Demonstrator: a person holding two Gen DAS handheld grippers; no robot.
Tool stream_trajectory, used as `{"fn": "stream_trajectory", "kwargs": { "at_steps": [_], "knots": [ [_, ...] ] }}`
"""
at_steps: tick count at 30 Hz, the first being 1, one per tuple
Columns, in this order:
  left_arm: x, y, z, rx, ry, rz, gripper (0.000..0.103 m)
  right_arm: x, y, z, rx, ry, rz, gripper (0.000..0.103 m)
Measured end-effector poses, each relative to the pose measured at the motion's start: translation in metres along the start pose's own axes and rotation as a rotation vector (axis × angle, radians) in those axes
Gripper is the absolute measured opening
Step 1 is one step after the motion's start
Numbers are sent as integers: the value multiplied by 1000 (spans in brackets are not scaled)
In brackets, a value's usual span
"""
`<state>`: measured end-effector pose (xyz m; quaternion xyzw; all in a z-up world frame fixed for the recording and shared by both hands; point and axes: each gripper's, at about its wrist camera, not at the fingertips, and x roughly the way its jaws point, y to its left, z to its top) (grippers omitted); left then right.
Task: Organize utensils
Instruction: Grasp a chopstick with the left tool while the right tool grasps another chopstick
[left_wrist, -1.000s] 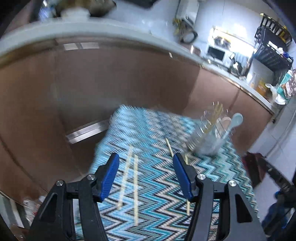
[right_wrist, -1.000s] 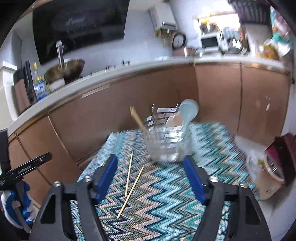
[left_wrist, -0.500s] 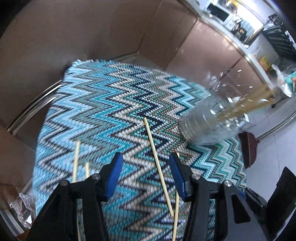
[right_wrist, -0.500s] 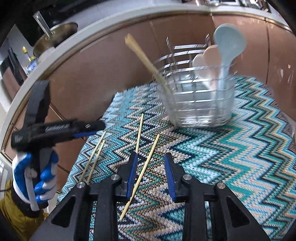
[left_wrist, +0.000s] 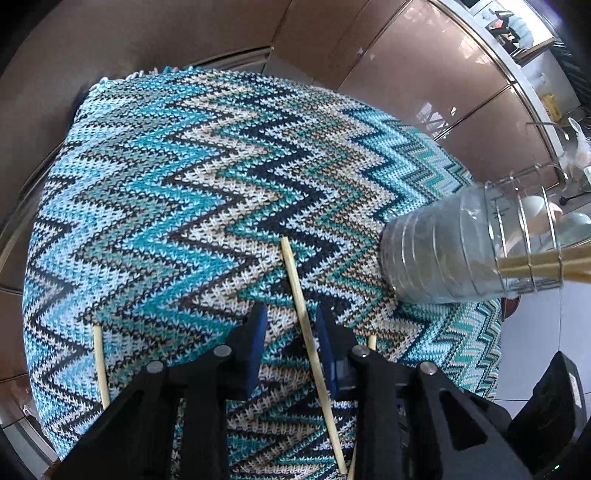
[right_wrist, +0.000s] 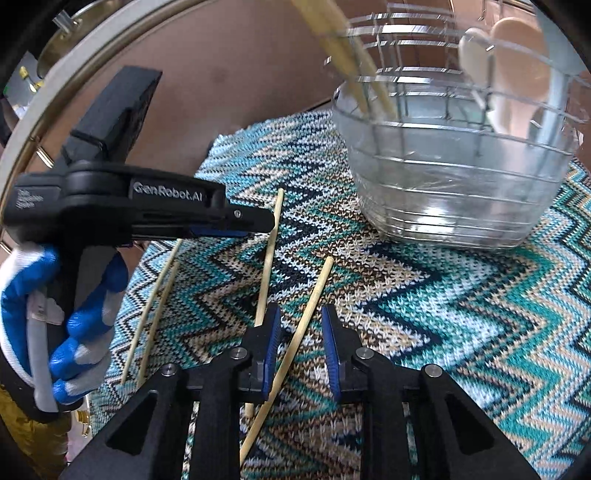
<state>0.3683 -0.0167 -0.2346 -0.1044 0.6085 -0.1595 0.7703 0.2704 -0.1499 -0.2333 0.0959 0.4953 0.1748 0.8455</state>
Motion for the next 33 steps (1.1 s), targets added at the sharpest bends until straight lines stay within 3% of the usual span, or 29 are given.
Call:
{"fn": "stream_trajectory", "kwargs": {
  "at_steps": [5, 17, 24, 33],
  "knots": [
    [9, -5, 5, 17, 33, 24, 16, 13, -3, 6, 2, 32, -19, 20],
    [25, -26, 16, 28, 42, 89, 8, 22, 0, 15, -17, 46, -44, 14],
    [17, -23, 14, -5, 9, 66, 7, 12, -10, 12, 16, 28, 7, 7],
    [-13, -17, -4, -31, -52, 23, 6, -24, -15, 4, 40, -39, 58, 6]
  ]
}}
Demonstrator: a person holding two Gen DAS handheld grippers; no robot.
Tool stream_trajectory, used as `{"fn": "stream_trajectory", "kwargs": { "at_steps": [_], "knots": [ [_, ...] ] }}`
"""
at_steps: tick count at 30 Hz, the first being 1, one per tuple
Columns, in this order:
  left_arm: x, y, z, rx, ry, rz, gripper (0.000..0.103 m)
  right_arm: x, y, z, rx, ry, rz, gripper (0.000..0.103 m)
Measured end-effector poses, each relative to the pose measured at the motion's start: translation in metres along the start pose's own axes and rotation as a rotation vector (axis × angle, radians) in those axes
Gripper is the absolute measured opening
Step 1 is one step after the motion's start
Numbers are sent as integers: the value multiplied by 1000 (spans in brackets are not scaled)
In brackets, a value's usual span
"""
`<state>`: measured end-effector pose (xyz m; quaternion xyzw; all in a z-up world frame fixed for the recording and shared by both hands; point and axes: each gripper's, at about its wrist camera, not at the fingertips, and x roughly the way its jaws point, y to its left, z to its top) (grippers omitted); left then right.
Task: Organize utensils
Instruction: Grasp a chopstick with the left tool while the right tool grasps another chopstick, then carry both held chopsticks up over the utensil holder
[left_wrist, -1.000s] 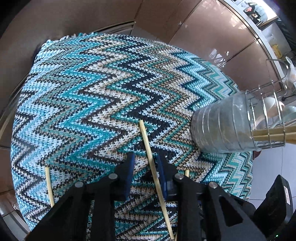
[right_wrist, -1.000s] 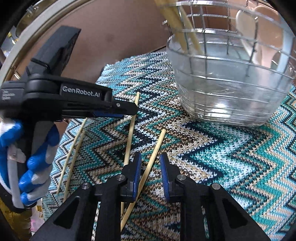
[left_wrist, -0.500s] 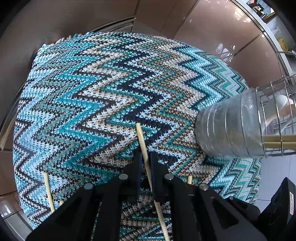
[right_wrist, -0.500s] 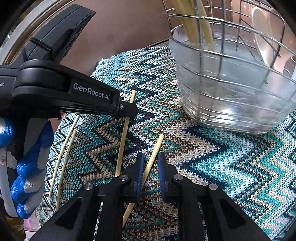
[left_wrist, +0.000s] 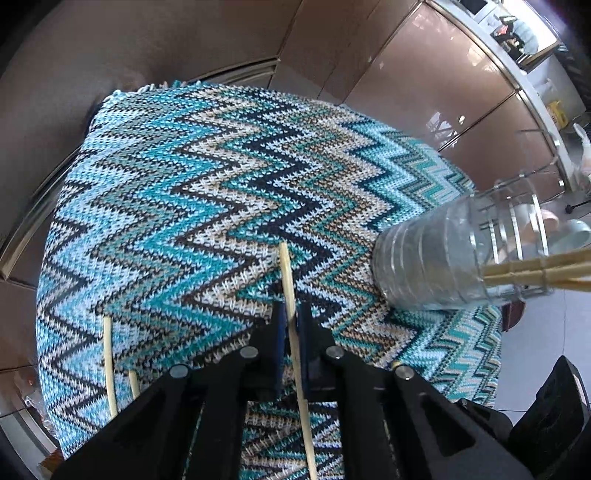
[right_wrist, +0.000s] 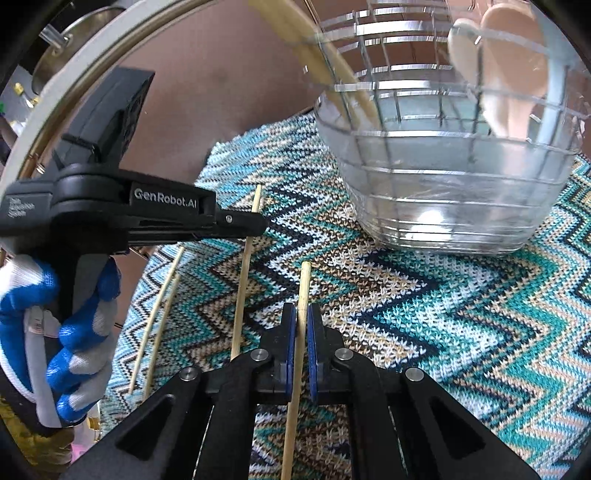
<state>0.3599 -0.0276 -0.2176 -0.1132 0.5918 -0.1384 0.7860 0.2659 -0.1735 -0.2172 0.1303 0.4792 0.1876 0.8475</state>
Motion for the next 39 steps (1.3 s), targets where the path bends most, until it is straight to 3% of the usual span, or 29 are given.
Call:
{"fn": "stream_trajectory", "kwargs": {
  "at_steps": [5, 21, 39],
  "knots": [
    [-28, 3, -16, -3, -83, -33, 5, -24, 5, -7, -7, -50, 15, 6],
    [-106, 19, -63, -41, -311, -38, 5, -99, 29, -33, -51, -202, 24, 6],
    [-171, 11, -124, -53, -445, -40, 5, -180, 53, -77, -98, -332, 29, 5]
  ]
}}
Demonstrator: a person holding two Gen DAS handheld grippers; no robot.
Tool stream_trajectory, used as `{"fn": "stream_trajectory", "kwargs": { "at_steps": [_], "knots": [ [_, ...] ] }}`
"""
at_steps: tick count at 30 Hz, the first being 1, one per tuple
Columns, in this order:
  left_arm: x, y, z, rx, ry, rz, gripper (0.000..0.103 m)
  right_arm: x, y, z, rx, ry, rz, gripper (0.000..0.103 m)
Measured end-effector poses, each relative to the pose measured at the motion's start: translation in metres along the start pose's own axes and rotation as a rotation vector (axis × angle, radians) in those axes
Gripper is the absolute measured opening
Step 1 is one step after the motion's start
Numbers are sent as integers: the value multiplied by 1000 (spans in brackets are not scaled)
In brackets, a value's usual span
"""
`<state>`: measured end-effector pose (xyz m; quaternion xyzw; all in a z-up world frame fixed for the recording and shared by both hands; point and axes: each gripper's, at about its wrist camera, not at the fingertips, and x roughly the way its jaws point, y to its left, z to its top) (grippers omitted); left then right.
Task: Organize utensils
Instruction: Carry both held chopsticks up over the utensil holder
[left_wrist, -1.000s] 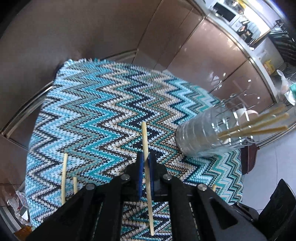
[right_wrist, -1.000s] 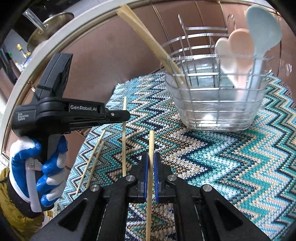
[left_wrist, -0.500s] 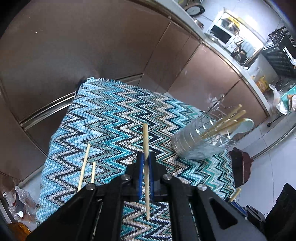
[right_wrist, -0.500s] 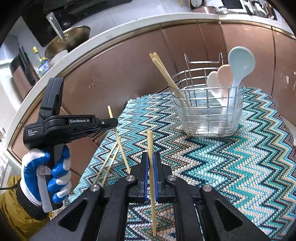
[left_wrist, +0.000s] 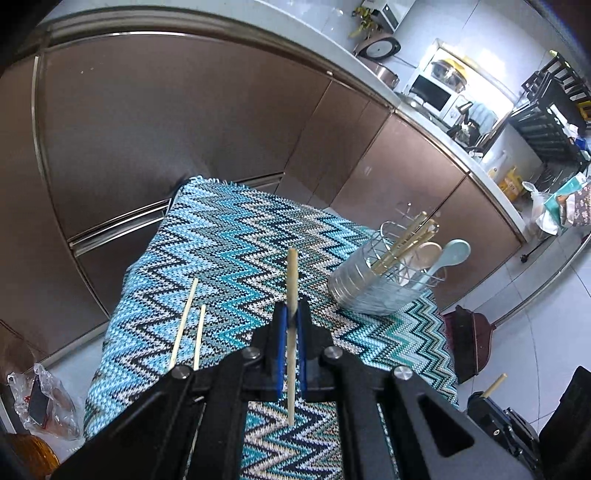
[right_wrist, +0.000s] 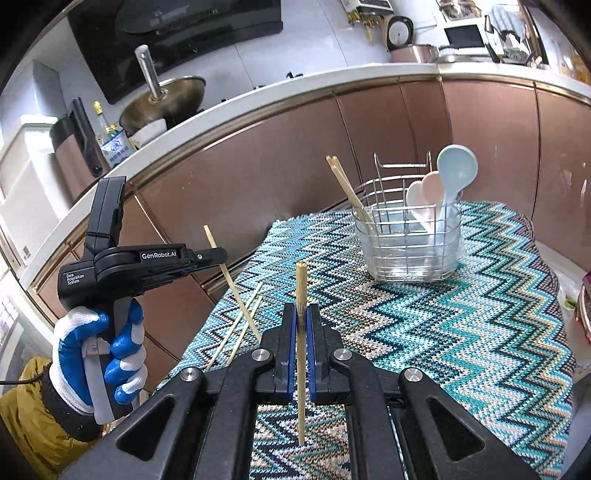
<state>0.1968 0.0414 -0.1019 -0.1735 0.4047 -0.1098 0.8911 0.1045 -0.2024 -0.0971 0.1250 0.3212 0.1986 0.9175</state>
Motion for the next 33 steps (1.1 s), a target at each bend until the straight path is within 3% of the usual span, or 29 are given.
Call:
{"fn": "stream_trajectory", "kwargs": {
  "at_steps": [17, 23, 33],
  "knots": [
    [-40, -17, -4, 6, -44, -52, 5, -48, -18, 5, 24, -104, -16, 5],
    [-60, -47, 17, 38, -87, -121, 5, -67, -23, 31, -8, -168, -44, 5],
    [-87, -113, 86, 112, -204, -227, 5, -72, -37, 96, -41, -277, -75, 5]
  ]
}}
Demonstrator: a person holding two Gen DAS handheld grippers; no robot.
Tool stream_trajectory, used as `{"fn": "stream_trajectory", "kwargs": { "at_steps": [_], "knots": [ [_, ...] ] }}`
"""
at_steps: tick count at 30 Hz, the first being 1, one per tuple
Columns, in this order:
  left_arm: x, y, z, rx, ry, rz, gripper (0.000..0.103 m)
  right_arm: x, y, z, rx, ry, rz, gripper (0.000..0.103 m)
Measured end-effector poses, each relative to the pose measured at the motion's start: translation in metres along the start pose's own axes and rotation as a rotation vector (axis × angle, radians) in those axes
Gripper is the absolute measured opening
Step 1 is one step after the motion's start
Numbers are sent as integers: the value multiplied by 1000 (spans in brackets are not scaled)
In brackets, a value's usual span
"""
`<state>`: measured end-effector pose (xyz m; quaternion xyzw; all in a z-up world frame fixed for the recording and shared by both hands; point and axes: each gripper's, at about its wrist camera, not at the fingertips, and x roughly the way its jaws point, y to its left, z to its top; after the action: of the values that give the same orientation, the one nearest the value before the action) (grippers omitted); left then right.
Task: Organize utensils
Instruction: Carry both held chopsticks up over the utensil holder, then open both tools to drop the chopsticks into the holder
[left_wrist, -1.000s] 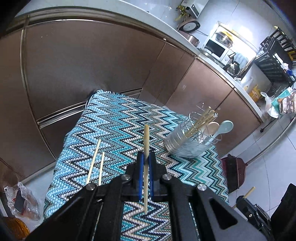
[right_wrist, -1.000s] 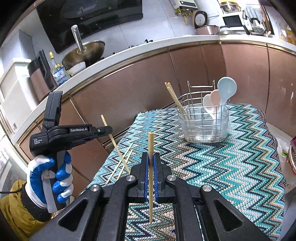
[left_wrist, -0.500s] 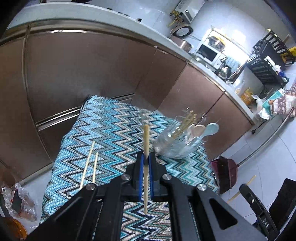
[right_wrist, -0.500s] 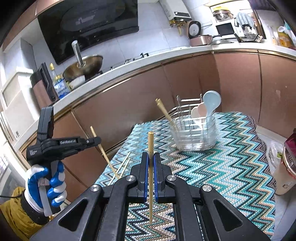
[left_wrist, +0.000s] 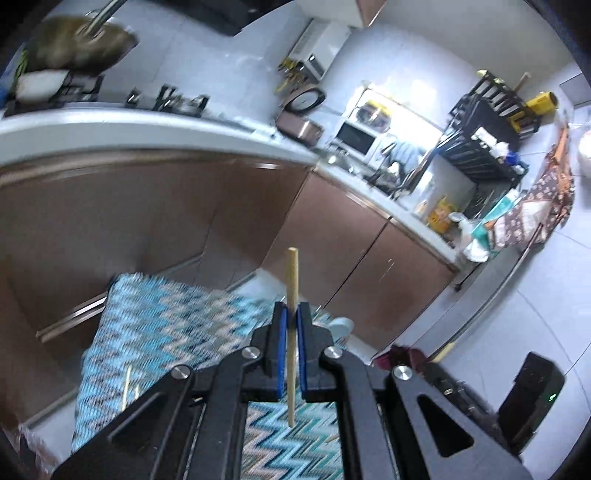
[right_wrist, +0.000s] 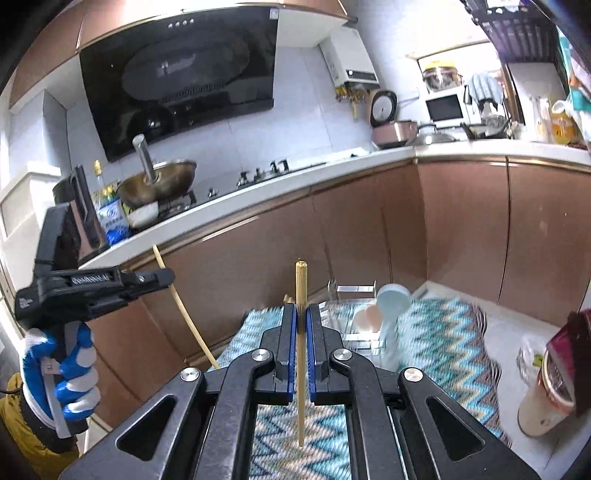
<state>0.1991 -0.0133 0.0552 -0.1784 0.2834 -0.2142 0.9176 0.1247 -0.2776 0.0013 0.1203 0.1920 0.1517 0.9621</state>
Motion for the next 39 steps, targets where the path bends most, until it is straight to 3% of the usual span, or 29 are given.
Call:
{"fn": "stream_trajectory", "kwargs": {
  "at_steps": [6, 12, 18, 25, 37, 39],
  "knots": [
    [30, -23, 41, 50, -74, -4, 5, 28, -10, 32, -18, -52, -10, 5],
    [81, -22, 58, 78, -93, 37, 5, 56, -16, 57, -43, -115, -13, 5],
    [134, -4, 48, 69, -62, 69, 5, 94, -21, 63, -72, -135, -16, 5],
    [167, 10, 29, 70, -37, 90, 5, 131, -31, 46, -78, -109, -46, 5],
    [176, 4, 6, 129, -59, 141, 7, 139, -33, 22, -78, -83, -83, 6],
    [171, 4, 6, 127, -69, 141, 7, 135, -33, 22, -73, -89, -91, 12]
  ]
}}
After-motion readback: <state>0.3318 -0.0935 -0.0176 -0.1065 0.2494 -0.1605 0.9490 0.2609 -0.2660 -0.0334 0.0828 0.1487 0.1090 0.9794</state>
